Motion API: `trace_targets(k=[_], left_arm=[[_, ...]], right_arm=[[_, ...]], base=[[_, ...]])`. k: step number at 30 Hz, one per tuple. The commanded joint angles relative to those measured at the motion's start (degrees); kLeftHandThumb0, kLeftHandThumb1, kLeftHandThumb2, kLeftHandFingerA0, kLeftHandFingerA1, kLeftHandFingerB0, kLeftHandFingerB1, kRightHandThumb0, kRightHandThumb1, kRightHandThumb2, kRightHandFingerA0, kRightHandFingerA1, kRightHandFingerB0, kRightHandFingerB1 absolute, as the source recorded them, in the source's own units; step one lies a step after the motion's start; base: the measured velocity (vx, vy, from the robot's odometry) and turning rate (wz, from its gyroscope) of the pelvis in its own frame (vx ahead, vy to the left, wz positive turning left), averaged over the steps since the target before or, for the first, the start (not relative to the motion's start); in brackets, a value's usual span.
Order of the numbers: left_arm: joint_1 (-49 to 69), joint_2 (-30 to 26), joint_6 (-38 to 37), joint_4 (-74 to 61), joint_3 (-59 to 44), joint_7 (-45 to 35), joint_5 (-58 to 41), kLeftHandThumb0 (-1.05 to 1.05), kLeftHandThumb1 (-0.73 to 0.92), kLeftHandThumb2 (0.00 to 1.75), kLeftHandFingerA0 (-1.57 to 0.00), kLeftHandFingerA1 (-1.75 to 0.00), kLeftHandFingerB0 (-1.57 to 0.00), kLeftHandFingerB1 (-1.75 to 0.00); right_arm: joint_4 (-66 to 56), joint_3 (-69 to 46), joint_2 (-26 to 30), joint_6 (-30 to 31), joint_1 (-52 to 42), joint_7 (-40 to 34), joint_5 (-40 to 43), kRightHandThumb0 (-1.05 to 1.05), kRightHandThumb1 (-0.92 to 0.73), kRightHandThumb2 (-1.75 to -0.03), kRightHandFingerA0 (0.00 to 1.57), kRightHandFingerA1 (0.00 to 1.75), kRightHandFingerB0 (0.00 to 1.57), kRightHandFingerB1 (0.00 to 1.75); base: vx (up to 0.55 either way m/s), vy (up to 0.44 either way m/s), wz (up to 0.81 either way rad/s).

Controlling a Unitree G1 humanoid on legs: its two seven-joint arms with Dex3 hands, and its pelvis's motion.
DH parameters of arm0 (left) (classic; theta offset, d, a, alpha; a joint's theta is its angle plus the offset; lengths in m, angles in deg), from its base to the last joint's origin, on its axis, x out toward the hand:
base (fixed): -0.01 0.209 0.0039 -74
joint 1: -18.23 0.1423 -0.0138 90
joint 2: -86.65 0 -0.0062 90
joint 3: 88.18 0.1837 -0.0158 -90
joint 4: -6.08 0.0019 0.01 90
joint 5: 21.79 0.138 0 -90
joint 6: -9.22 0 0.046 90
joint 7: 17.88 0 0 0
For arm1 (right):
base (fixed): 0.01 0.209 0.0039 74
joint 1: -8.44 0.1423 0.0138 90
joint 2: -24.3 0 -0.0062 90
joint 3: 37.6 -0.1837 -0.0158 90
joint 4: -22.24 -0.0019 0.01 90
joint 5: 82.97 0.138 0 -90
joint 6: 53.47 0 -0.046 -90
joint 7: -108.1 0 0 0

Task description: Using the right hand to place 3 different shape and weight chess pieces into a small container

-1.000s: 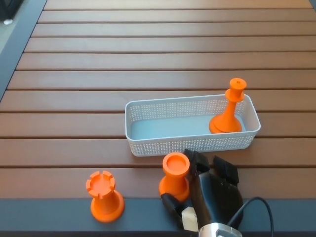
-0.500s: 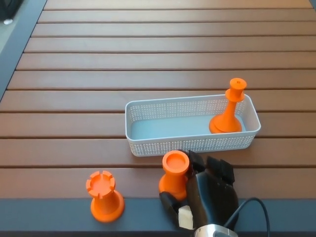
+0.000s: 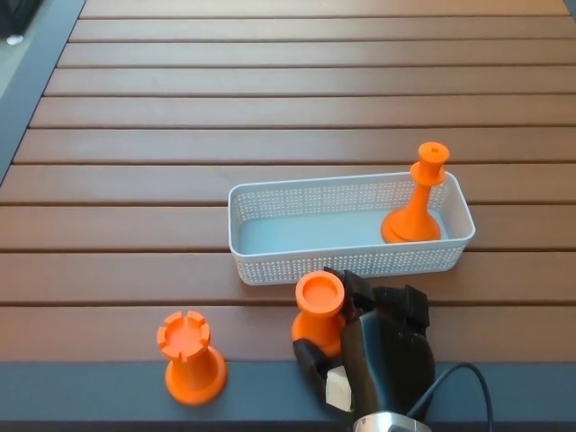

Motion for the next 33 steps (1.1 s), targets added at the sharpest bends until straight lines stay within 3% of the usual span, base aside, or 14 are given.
trace_targets(k=[1, 2, 3, 5, 7, 8, 9, 11, 12, 13, 14, 21, 22, 33], left_arm=[[1.42, 0.30, 2.47, 0.69, -0.63, 0.22, -0.55, -0.11, 0.18, 1.62, -1.48, -1.30, -1.43, -1.30], [1.40, 0.31, 2.66, 0.69, -0.70, 0.19, -0.64, -0.11, 0.18, 1.62, -1.48, -1.30, -1.43, -1.30], [1.40, 0.32, 2.70, 0.73, -0.62, 0.41, -0.49, -0.06, 0.54, 1.26, -1.44, -1.32, -1.43, -1.31], [1.58, 0.19, 2.17, 0.78, -0.10, 0.98, 0.32, -0.07, 0.54, 1.26, -1.43, -1.32, -1.42, -1.31], [1.69, 0.23, 1.66, 0.76, 0.11, 0.96, 0.60, -0.05, 0.52, 1.26, -1.45, -1.32, -1.44, -1.31], [1.57, 0.40, 1.81, 0.77, -0.13, 0.69, 0.24, -0.05, 0.52, 1.26, -1.45, -1.32, -1.44, -1.31], [1.46, 0.56, 1.85, 0.72, -0.23, 0.91, 0.12, -0.16, 0.18, 1.62, -1.50, -1.29, -1.44, -1.29], [1.48, 0.53, 1.70, 0.66, -0.07, 1.51, 0.43, -0.16, 0.18, 1.62, -1.50, -1.29, -1.44, -1.29], [1.33, 0.56, 1.79, 0.63, -0.24, 1.24, 0.19, -0.16, 0.19, 1.63, -1.51, -1.30, -1.45, -1.29], [1.15, 0.60, 1.94, 0.61, -0.50, 0.74, -0.17, -0.16, 0.19, 1.63, -1.51, -1.30, -1.45, -1.29], [1.11, 0.61, 1.85, 0.66, -0.70, 0.50, -0.39, -0.15, 0.17, 1.67, -1.51, -1.31, -1.46, -1.28], [1.02, 0.53, 1.78, 0.87, -0.88, 0.24, -0.31, -0.14, 0.16, 1.67, -1.51, -1.30, -1.46, -1.27], [1.26, 0.09, 1.70, 0.70, -0.64, 0.68, 0.14, -0.16, 0.18, 1.62, -1.48, -1.34, -1.43, -1.32], [1.26, -0.02, 2.03, 0.89, -0.89, 0.16, -0.20, -0.13, 0.16, 1.65, -1.50, -1.29, -1.44, -1.27]], right_arm=[[7.91, -6.44, -26.77, -3.41, 4.76, -7.59, 12.12, -0.47, -0.79, -0.64, 0.95, 1.18, 0.34, 0.47], [8.03, -6.69, -27.12, -3.62, 4.83, -7.59, 12.58, -0.47, -0.79, -0.64, 0.95, 1.18, 0.34, 0.47], [8.60, -7.28, -27.63, -4.88, 5.12, -8.01, 13.45, -0.39, -0.80, -0.66, 1.03, 1.37, 0.40, 0.51], [10.06, -8.18, -28.23, -7.13, 6.04, -8.94, 14.72, -0.32, -0.86, -0.65, 1.05, 1.52, 0.49, 0.52], [11.01, -8.58, -28.46, -6.96, 7.42, -8.81, 14.97, -0.28, -0.81, -0.68, 0.90, 1.75, 0.74, 0.71], [11.09, -8.71, -28.54, -6.36, 7.94, -8.50, 14.97, -0.28, -0.81, -0.68, 0.90, 1.75, 0.74, 0.71], [11.54, -8.81, -28.73, -5.92, 8.73, -8.21, 15.06, -0.26, -0.80, -0.76, 0.94, 1.75, 0.81, 0.86], [12.07, -8.80, -28.86, -6.14, 9.14, -8.30, 15.24, -0.26, -0.80, -0.76, 0.94, 1.75, 0.81, 0.86], [12.42, -9.02, -28.93, -5.87, 9.57, -8.10, 15.43, -0.27, -0.78, -0.86, 0.92, 1.75, 0.80, 1.12], [12.91, -9.34, -28.96, -5.57, 10.21, -7.96, 15.81, -0.27, -0.78, -0.86, 0.92, 1.75, 0.80, 1.12], [13.67, -9.37, -28.86, -5.58, 10.66, -8.02, 15.80, -0.27, -0.77, -0.97, 0.88, 1.75, 0.74, 1.45], [16.18, -10.00, -28.60, -6.21, 12.51, -9.13, 16.55, -0.28, -0.75, -0.99, 0.88, 1.75, 0.72, 1.51], [16.92, -10.22, -28.50, -8.06, 12.37, -10.36, 17.04, -0.26, -0.78, -1.03, 0.91, 1.75, 0.57, 1.73], [17.88, -13.30, -30.03, -15.57, 7.95, -17.99, 22.13, -0.25, -0.82, -0.93, 0.83, 1.75, 0.56, 1.75]], base=[[0.00, 0.000, 0.00], [0.00, 0.000, 0.00], [0.00, 0.000, 0.00], [0.00, 0.000, 0.00], [0.00, 0.000, 0.00], [0.00, 0.000, 0.00], [0.00, 0.000, 0.00], [0.00, 0.000, 0.00], [0.00, 0.000, 0.00], [0.00, 0.000, 0.00], [0.00, 0.000, 0.00], [0.00, 0.000, 0.00], [0.00, 0.000, 0.00], [0.00, 0.000, 0.00]])
